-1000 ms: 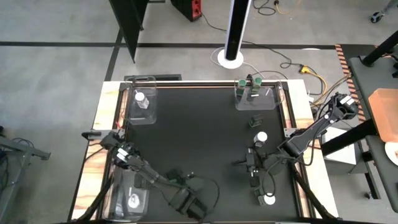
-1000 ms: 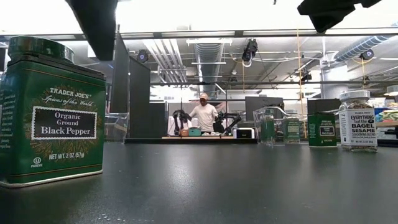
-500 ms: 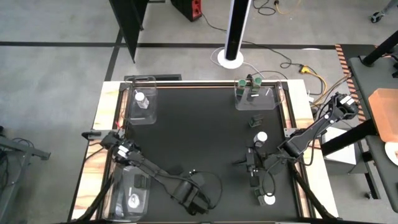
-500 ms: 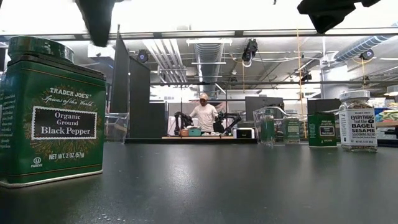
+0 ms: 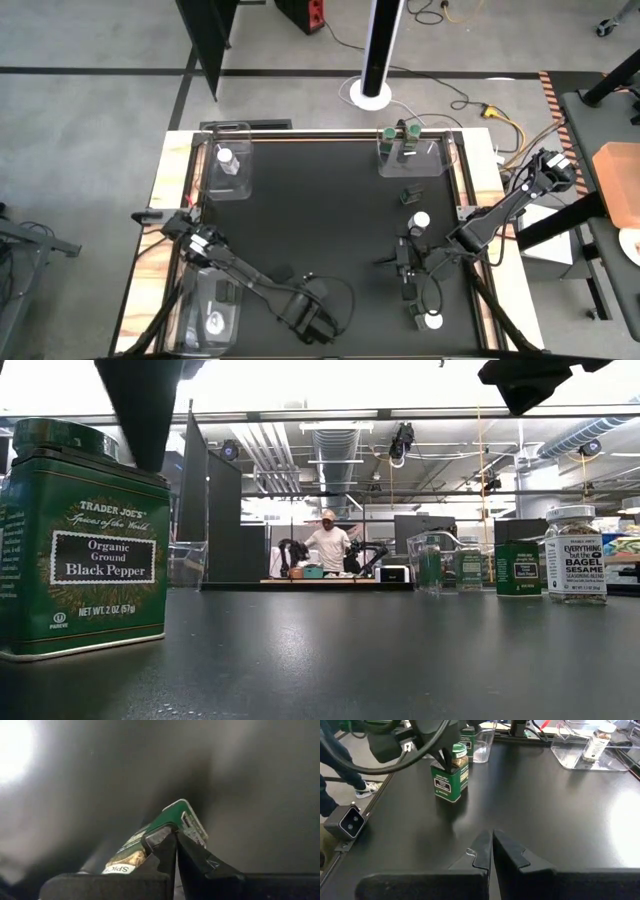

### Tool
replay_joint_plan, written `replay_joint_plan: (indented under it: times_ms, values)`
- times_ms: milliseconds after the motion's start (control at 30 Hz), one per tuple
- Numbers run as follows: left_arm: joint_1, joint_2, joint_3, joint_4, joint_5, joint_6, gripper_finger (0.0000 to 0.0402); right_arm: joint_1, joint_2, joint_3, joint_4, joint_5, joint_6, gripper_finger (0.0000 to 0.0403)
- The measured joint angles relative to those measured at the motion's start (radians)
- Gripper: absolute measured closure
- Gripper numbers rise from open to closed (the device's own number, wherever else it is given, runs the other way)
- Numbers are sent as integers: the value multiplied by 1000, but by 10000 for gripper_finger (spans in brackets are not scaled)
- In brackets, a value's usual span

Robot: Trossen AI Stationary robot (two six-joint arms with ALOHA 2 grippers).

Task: Sort spices by type
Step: Put the bottom left black seasoning can into the bottom transparent bin

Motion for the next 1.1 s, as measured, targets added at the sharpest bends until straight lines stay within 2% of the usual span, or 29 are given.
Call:
replay_joint_plan:
  times_ms: [267,733,933,1100]
  values:
    - [0,-3,-28,-2,8,16,402,0,0,0,0,0,2,394]
    - [-2,2,58,0,-7,70,402,0,0,0,-1,0,2,394]
    - [-43,2,130,0,-13,-200,402,0,0,0,-20,0,15,394]
    - [-103,-11,144,24,25,-341,402,0,0,0,-28,0,13,394]
